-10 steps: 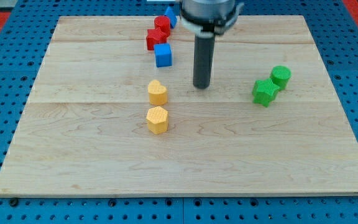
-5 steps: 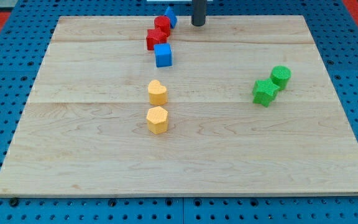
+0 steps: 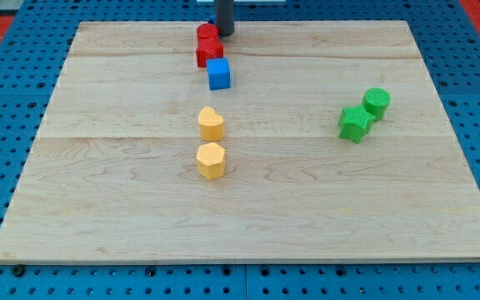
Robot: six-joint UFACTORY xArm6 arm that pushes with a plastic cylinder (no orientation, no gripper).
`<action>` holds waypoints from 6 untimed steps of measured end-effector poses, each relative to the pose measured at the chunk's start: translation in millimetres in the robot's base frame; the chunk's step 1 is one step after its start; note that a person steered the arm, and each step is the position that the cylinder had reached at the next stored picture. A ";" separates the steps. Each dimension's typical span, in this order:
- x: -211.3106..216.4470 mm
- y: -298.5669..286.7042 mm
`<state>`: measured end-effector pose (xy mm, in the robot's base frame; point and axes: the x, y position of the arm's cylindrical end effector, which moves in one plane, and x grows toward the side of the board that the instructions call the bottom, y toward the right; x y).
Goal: Move the red circle into the red star
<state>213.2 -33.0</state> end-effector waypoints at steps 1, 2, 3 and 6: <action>0.0 -6.7; 0.4 -19.2; 3.0 -38.2; -21.4 -117.8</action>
<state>191.8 -150.8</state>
